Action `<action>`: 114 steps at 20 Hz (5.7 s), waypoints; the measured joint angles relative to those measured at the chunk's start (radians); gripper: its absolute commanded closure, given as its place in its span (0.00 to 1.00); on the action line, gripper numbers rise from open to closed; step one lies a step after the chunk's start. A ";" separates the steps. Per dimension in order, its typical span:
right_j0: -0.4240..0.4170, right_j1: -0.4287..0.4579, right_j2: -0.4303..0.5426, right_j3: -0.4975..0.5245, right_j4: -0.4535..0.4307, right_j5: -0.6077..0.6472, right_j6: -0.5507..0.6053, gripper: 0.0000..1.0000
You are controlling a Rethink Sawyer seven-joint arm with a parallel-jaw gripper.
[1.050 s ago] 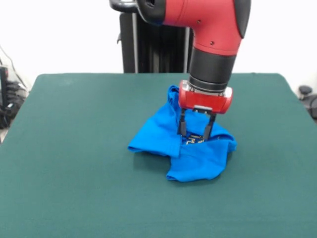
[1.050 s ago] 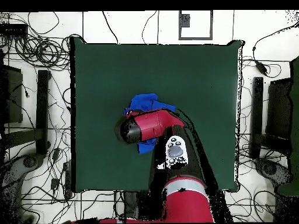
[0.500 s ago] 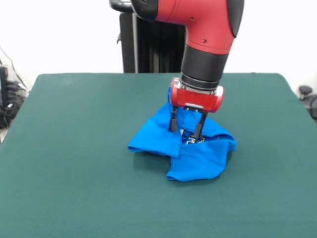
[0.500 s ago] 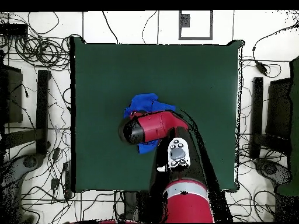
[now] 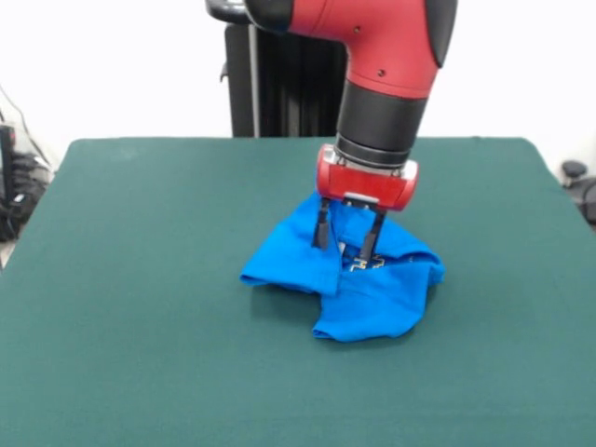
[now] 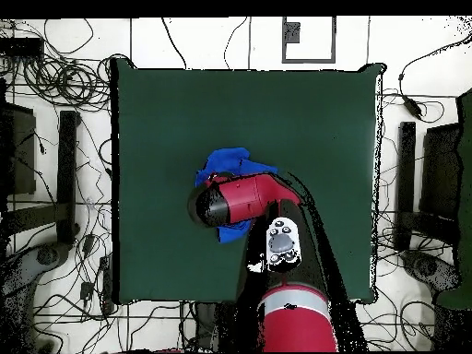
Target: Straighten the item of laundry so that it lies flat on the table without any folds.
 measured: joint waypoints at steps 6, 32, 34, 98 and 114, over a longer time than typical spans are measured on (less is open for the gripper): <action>0.032 0.036 -0.042 -0.034 0.000 0.000 0.000 0.00; 0.067 0.149 -0.093 -0.098 0.001 -0.026 0.000 0.00; 0.074 0.152 -0.101 -0.100 0.001 -0.032 0.000 0.00; 0.055 0.133 -0.188 -0.041 0.001 -0.248 0.000 1.00; -0.137 -0.076 -0.114 0.128 0.000 -0.248 0.000 1.00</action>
